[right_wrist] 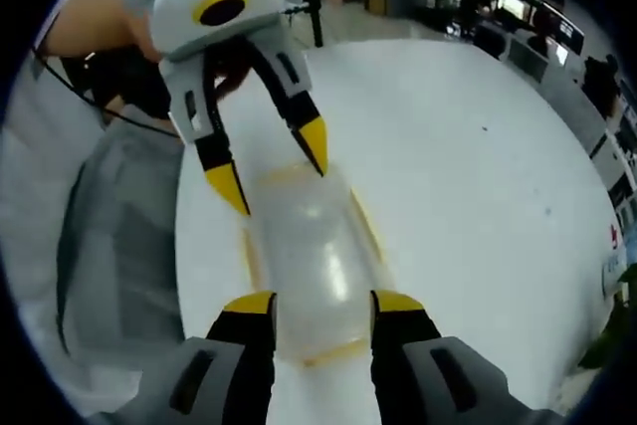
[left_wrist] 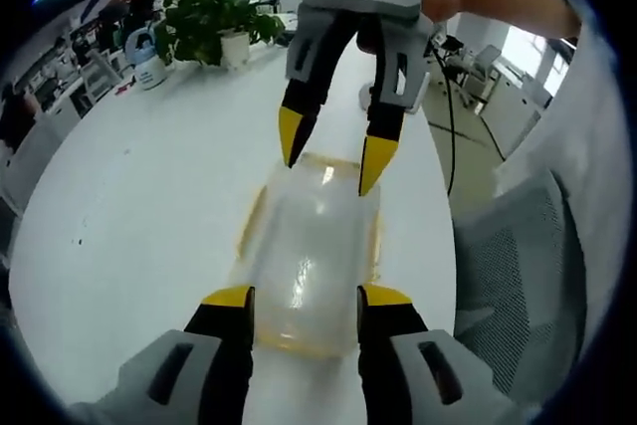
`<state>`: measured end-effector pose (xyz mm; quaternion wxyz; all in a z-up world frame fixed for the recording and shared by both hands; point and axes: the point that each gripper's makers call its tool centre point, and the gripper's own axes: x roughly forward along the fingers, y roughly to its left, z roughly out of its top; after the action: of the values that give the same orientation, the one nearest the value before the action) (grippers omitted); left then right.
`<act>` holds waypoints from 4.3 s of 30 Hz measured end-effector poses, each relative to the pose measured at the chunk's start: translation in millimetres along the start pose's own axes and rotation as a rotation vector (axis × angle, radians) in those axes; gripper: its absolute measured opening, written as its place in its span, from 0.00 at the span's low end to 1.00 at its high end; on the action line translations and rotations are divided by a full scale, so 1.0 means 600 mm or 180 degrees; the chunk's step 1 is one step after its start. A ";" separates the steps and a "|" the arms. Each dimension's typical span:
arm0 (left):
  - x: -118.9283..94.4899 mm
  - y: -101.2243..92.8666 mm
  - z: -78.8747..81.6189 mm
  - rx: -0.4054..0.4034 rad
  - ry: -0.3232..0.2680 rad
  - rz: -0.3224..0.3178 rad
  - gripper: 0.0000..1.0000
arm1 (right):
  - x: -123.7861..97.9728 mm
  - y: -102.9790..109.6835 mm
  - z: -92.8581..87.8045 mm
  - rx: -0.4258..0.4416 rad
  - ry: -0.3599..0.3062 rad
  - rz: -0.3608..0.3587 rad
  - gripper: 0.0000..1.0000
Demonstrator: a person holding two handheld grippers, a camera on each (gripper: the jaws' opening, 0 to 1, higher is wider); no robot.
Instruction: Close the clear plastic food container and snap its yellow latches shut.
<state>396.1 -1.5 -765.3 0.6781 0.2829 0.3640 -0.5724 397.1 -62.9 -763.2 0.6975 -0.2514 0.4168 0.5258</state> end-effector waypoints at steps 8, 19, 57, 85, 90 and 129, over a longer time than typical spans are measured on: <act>0.010 -0.003 0.015 -0.0035 -0.0085 -0.0005 0.40 | 0.011 0.003 0.014 -0.0036 -0.0075 0.0011 0.35; 0.018 -0.004 0.030 -0.0059 -0.0154 -0.0010 0.39 | 0.028 0.009 0.028 -0.0072 -0.0120 0.0060 0.35; 0.040 -0.062 0.013 -0.0236 -0.0135 -0.0013 0.40 | 0.050 -0.034 0.043 -0.0065 -0.0163 -0.0049 0.36; 0.045 -0.065 0.009 0.0030 -0.0099 0.0286 0.42 | 0.076 -0.040 0.050 -0.0109 -0.0090 0.0175 0.35; 0.047 -0.065 0.008 0.0109 -0.0069 0.0357 0.41 | 0.078 -0.042 0.046 0.0018 -0.0076 0.0286 0.35; 0.058 -0.045 -0.005 0.0580 0.0235 0.0975 0.34 | 0.094 -0.031 0.049 -0.0407 0.0616 0.0646 0.30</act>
<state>371.6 -24.0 -794.4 0.7151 0.4161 0.2879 -0.4823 429.5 -16.4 -797.2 0.5799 -0.3013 0.4711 0.5924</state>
